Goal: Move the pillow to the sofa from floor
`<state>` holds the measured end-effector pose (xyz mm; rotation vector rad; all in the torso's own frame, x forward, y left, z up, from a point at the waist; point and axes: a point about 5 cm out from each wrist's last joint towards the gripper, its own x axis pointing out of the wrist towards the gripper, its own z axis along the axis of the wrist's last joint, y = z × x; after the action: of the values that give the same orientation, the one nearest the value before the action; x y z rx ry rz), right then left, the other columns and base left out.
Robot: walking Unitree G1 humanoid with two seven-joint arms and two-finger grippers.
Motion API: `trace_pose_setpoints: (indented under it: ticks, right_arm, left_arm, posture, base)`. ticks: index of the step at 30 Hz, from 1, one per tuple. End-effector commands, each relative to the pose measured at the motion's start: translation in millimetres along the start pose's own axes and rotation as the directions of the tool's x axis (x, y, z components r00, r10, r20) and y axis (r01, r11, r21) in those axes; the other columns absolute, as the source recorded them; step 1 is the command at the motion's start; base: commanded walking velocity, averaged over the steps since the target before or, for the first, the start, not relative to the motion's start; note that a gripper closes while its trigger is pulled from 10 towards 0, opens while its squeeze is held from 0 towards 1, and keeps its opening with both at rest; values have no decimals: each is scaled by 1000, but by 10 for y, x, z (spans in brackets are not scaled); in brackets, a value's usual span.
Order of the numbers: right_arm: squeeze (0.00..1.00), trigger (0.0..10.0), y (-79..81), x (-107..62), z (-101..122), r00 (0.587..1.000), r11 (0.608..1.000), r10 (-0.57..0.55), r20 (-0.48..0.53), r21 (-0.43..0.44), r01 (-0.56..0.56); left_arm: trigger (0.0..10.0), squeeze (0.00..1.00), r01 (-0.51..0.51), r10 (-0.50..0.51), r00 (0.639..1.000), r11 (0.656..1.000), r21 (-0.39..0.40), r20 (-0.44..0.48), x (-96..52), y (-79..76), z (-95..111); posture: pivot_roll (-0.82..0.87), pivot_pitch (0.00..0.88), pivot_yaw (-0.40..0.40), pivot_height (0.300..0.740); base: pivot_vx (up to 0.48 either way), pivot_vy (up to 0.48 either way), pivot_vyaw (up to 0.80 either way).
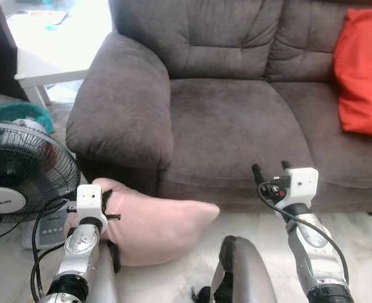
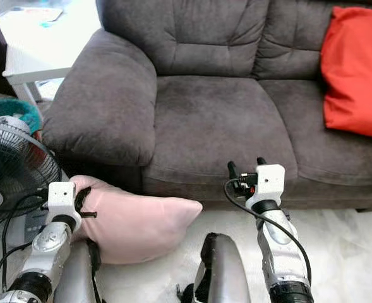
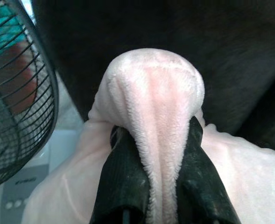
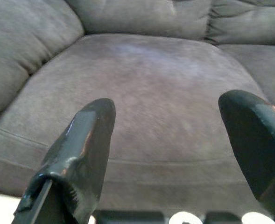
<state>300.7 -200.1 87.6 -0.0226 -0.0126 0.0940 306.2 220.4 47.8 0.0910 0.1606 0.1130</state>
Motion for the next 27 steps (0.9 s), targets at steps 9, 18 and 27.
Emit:
trace_pose_setpoints:
  ticks: [9,18,27]
  right_arm:
    - [0,10000,-98,39,-9,999,999,-47,6,10,47]
    - [0,10000,-92,-2,-98,998,998,-64,-10,21,64]
    - [0,10000,-96,-56,-148,997,996,-81,-18,33,82]
  left_arm:
    - [10000,0,-62,63,984,998,-14,165,96,137,373]
    - [10000,0,-66,65,985,998,-1,159,85,158,364]
    - [10000,0,-30,24,975,999,21,219,14,101,430]
  posture:
    - [135,0,-72,462]
    - [129,0,-51,462]
    - [146,0,-50,462]
  base:
    - [-305,0,0]
    - [0,0,0]
    - [0,0,0]
